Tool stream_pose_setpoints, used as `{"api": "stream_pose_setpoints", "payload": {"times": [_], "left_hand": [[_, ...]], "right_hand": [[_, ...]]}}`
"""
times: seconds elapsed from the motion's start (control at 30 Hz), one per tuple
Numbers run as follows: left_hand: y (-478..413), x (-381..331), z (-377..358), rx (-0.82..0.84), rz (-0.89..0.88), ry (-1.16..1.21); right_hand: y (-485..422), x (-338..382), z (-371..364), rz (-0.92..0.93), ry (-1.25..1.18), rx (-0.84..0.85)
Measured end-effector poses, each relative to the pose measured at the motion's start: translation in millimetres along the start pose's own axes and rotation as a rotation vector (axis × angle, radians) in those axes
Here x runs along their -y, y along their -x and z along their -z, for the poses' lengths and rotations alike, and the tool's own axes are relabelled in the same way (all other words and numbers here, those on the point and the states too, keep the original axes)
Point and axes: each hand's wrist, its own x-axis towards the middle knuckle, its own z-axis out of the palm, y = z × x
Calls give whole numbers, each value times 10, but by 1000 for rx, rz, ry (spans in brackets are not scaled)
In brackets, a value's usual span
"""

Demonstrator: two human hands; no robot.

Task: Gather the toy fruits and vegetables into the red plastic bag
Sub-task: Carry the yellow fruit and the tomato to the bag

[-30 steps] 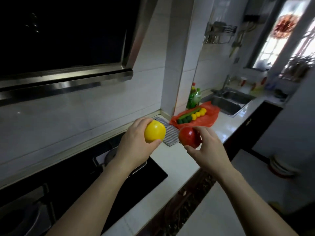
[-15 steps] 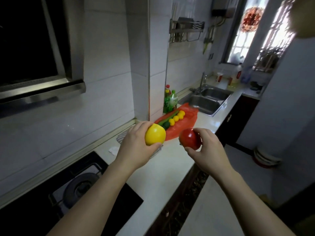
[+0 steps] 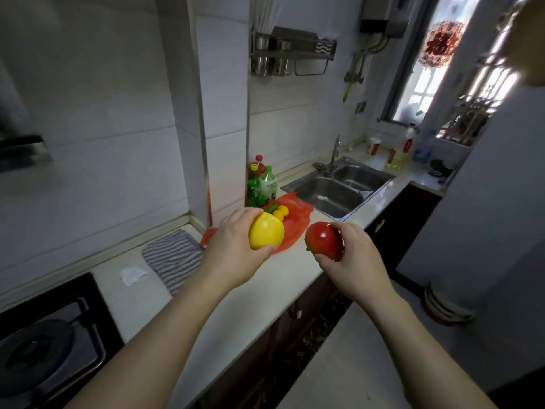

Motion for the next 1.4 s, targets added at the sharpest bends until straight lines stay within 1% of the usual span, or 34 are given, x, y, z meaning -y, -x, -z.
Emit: {"api": "stream_pose_setpoints", "payload": {"times": [0.13,0.33,0.43,0.67,0.87,1.03,1.23,1.4], "left_hand": [[-235,-25,-236,5,27,-5],[-667,175,-569,5,112,23],[-965,303,-795,-23,127,34],[-1696,739,-1217,-14,238,67],[-2140,879,-1381,11,253,22],[-2473,1009,-1553,11,316,-37],[-2794,1102,-1965,6,450,-74],[-3062,1122,-2434,-32,586,-108]], "right_hand": [[-265,-284,-23,15,-8,22],[-723,-568,-313,37,-10,86],[-1067,-741,-499,69,14,110],[-2002,-1050,-989,102,26,202],[-2575,-1203,-1292,108,-17,256],[-3038,-1417,-1573,130,-40,319],[-3571,-1781,-2005,168,-61,452],[-4066,-2178,-2330,257,-125,547]]}}
